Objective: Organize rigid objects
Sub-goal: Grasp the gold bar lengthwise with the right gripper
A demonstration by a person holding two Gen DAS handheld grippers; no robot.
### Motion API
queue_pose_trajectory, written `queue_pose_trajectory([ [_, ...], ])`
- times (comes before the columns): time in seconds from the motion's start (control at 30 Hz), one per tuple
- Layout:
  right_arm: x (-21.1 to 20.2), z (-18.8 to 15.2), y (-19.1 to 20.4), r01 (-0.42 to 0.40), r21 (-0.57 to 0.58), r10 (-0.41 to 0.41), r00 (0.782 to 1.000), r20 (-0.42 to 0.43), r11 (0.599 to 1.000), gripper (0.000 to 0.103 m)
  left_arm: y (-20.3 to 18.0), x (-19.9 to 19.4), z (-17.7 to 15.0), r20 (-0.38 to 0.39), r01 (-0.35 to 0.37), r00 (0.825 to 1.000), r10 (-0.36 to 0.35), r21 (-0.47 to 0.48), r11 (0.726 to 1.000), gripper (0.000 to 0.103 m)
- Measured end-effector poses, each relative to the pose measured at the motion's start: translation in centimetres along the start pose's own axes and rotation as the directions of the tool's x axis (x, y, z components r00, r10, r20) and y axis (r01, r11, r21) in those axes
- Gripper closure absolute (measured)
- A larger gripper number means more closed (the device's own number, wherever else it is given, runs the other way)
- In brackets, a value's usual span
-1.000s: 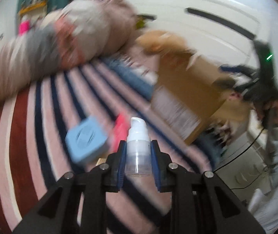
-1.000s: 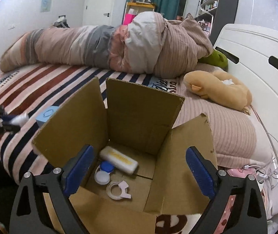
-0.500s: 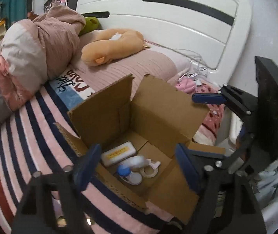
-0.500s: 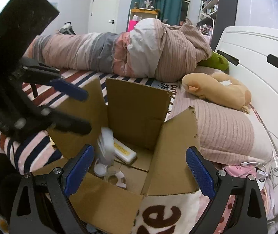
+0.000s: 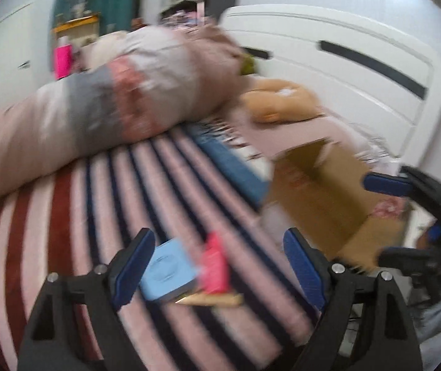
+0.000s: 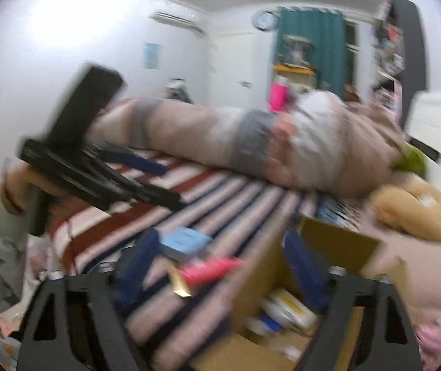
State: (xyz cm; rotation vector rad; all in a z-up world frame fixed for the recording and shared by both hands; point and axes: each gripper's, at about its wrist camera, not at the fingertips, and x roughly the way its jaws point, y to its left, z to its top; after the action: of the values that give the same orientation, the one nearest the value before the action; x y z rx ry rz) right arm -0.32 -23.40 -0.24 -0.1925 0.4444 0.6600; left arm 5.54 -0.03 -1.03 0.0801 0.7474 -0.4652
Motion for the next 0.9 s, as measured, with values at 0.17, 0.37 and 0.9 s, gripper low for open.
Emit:
queue_pose_trajectory([
  [0.17,6.8,-0.6,5.1,-0.186,-0.009,0.182,0.969,-0.166,0.983,0.057,5.0,1.8,-5.3,-0.066,-0.063,0.996,0.057,-0.091,0.994,0.02],
  [0.37,16.0,-7.3,5.2,-0.077,0.049,0.09,0.913,-0.398,0.996,0.057,8.0,4.5,-9.9,-0.115,-0.032,0.993,0.009,-0.192,0.981,0.02],
  [0.9,16.7,-11.7,6.2,-0.081,0.016,0.078,0.874,-0.479,0.997,0.09,6.3,9.7,-8.6,-0.138,0.057,0.986,-0.094,-0.247,0.967,0.019],
])
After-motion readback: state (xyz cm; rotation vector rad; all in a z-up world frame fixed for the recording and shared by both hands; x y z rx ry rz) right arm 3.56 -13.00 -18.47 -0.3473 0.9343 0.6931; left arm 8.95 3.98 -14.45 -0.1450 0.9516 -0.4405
